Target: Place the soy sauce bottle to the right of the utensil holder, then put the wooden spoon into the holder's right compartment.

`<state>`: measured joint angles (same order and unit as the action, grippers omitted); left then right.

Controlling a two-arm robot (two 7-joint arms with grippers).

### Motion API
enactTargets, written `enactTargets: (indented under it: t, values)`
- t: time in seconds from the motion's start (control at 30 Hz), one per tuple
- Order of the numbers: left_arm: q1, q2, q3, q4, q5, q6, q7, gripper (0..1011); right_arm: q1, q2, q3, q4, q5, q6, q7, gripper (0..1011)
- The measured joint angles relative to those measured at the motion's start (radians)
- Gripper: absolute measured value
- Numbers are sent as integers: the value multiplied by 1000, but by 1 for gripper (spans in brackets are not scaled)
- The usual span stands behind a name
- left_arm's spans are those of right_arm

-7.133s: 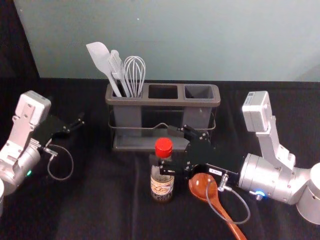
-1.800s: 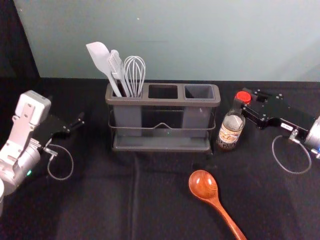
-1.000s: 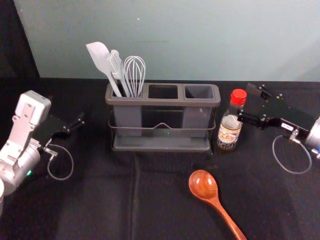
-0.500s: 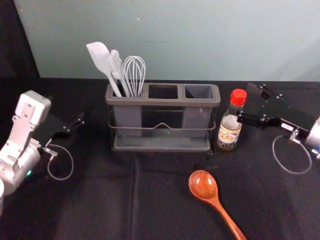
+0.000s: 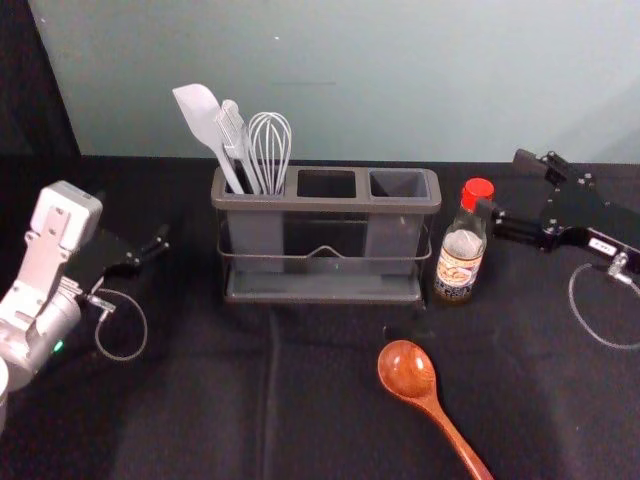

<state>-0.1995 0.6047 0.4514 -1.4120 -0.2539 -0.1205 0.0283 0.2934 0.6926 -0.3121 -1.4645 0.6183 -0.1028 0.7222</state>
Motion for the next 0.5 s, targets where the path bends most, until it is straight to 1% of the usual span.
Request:
enactTargets:
  t: [0.1,0.13,0.17,0.23,0.27,0.3,0.33,0.37,0.47,0.5]
  values:
    - [0,0,0,0,0,0,0,1005,-51,42,26,-99,21,36,-27,1002]
    - [0,0,0,0,0,0,0,1005,-61,50,31,-121,25,45,-32,1003]
    - [0,0,0,0,0,0,0,1005,-84,69,38,-168,28,64,-45,1003]
    - [0,0,0,0,0,0,0,1005,-106,87,45,-212,33,85,-60,1003]
    - [0,0,0,0,0,0,0,1005,-128,103,51,-254,38,105,-74,1003]
    - [0,0,0,0,0,0,0,1005,-140,112,53,-276,41,117,-82,1003]
    - [0,0,0,0,0,0,0,1005,-162,126,58,-315,46,137,-96,1002]
    - [0,0,0,0,0,0,0,1005,-162,126,58,-315,46,137,-96,1003]
    - [0,0,0,0,0,0,0,1005,-208,162,58,-403,47,181,-126,1003]
    - [0,0,0,0,0,0,0,1005,-216,169,56,-420,43,190,-133,1003]
